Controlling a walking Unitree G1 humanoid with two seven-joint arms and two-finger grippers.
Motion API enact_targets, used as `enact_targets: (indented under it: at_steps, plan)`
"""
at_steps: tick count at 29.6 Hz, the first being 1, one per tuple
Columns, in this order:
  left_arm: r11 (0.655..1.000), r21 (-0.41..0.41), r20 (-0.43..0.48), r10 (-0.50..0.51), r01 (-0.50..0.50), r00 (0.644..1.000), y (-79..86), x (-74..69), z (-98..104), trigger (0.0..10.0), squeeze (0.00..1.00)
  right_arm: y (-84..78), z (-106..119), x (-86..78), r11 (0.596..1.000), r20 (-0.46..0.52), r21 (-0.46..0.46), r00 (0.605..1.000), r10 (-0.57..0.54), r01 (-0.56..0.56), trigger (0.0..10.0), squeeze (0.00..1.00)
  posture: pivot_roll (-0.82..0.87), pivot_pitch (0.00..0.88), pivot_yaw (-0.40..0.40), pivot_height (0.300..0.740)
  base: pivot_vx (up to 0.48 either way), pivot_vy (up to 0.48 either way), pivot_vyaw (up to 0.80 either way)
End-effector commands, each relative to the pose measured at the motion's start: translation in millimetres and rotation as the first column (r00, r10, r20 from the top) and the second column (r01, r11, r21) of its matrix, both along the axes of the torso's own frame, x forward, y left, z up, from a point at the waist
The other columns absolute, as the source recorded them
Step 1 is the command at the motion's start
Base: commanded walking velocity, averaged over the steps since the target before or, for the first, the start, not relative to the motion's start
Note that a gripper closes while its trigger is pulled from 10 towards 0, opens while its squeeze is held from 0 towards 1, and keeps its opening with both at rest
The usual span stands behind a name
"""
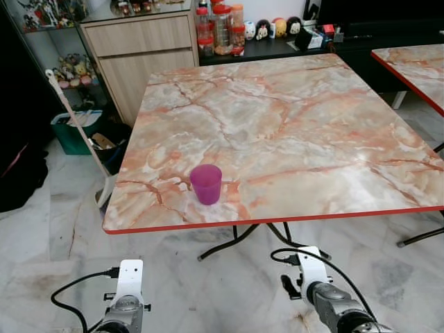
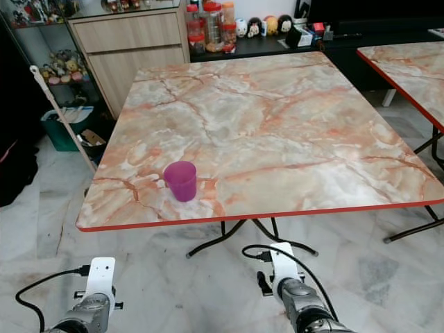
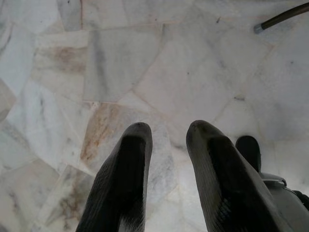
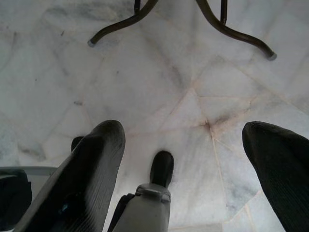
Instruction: Setting the table
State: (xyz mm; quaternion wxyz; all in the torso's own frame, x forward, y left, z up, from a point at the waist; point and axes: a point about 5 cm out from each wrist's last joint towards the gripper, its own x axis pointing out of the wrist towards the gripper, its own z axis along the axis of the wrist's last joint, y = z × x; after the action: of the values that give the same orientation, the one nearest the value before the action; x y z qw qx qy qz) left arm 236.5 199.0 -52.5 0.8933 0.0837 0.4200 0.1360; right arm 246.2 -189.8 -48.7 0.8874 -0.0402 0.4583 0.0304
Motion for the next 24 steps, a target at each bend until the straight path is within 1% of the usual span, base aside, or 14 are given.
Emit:
enact_targets:
  at_steps: [1, 5, 9, 10, 11, 12, 13, 14, 16, 18, 19, 21, 22, 24]
  plan:
    - [1.0, 0.015, -0.011, 0.007, -0.007, 1.0, 3.4, -3.0, -1, 10.0, 0.0, 2.1, 0, 0.2, 1.0, -0.007, 0.002, 1.0, 0.014, -0.014, 10.0, 0.0, -0.03, 0.054, 0.069, 0.74, 0.0, 0.0, 0.0]
    - [1.0, 0.024, -0.009, 0.011, -0.01, 1.0, 3.1, -2.8, -1, 10.0, 0.0, 2.1, 0, 0.2, 1.0, -0.007, 0.003, 1.0, 0.014, -0.014, 10.0, 0.0, -0.03, 0.054, 0.069, 0.74, 0.0, 0.0, 0.0]
    - [0.999, 0.021, 0.029, 0.028, -0.029, 0.999, 2.7, -1.8, 0, 10.0, 0.0, 1.9, 0, 0.3, 1.0, -0.006, 0.005, 1.0, 0.015, -0.014, 10.0, 0.0, -0.03, 0.053, 0.068, 0.74, 0.0, 0.0, 0.0]
    - [0.999, 0.038, 0.056, 0.031, -0.033, 0.998, 11.9, 3.6, 6, 10.0, 0.0, 1.8, 0, 0.3, 1.0, -0.006, 0.005, 1.0, 0.015, -0.015, 10.0, 0.0, -0.03, 0.052, 0.067, 0.74, 0.0, 0.0, 0.0]
    - [0.999, 0.033, 0.238, 0.011, -0.019, 0.971, 40.5, 19.5, 29, 10.0, 0.0, 1.7, 0, 0.4, 1.0, -0.006, 0.006, 1.0, 0.017, -0.017, 10.0, 0.0, -0.02, 0.052, 0.066, 0.74, 0.0, 0.0, 0.0]
    - [0.999, 0.036, 0.323, -0.013, 0.002, 0.946, 48.2, 25.0, 40, 10.0, 0.0, 1.6, 0, 0.4, 1.0, -0.006, 0.006, 1.0, 0.018, -0.018, 10.0, 0.0, -0.02, 0.052, 0.066, 0.74, 0.0, 0.0, 0.0]
    - [0.999, 0.05, 0.341, -0.026, 0.009, 0.94, 46.3, 26.3, 42, 10.0, 0.0, 1.7, 0, 0.4, 1.0, -0.005, 0.006, 1.0, 0.019, -0.019, 10.0, 0.0, -0.02, 0.052, 0.066, 0.74, 0.0, 0.0, 0.0]
    - [0.998, 0.069, 0.353, -0.035, 0.012, 0.935, 45.2, 26.8, 43, 10.0, 0.0, 1.7, 0, 0.5, 1.0, -0.005, 0.006, 1.0, 0.019, -0.019, 10.0, 0.0, -0.02, 0.052, 0.066, 0.74, 0.0, 0.0, 0.0]
    - [0.997, 0.081, 0.36, -0.041, 0.012, 0.932, 44.6, 27.1, 44, 10.0, 0.0, 1.7, 0, 0.5, 1.0, -0.004, 0.006, 1.0, 0.02, -0.019, 10.0, 0.0, -0.02, 0.052, 0.066, 0.74, 0.0, 0.0, 0.0]
    - [0.998, 0.067, 0.378, -0.038, 0.014, 0.925, 42.3, 29.5, 49, 10.0, 0.0, 2.0, 0, 0.8, 1.0, -0.002, 0.007, 1.0, 0.021, -0.021, 10.0, 0.0, -0.02, 0.052, 0.065, 0.74, 0.0, 0.0, 0.0]
    - [0.996, 0.087, 0.37, -0.055, 0.024, 0.927, 41.8, 32.8, 52, 10.0, 0.0, 2.0, 0, 0.6, 1.0, -0.002, 0.008, 1.0, 0.021, -0.021, 10.0, 0.0, -0.03, 0.051, 0.067, 0.74, 0.0, 0.0, 0.0]
    - [0.995, 0.096, 0.366, -0.06, 0.027, 0.929, 42.0, 33.4, 53, 10.0, 0.0, 2.0, 0, 0.6, 1.0, -0.002, 0.009, 1.0, 0.021, -0.021, 10.0, 0.0, -0.03, 0.051, 0.067, 0.74, 0.0, 0.0, 0.0]
    - [0.991, 0.13, 0.328, -0.054, 0.011, 0.943, 45.1, 32.3, 52, 10.0, 0.0, 2.0, 0, 0.4, 1.0, -0.001, 0.01, 1.0, 0.02, -0.02, 10.0, 0.0, -0.03, 0.051, 0.069, 0.74, 0.0, 0.0, 0.0]
    - [0.983, 0.177, 0.297, -0.017, -0.038, 0.955, 53.2, 28.0, 52, 10.0, 0.0, 1.8, 0, 0.3, 1.0, -0.001, 0.01, 1.0, 0.02, -0.02, 10.0, 0.0, -0.03, 0.052, 0.068, 0.74, 0.0, 0.0, 0.0]
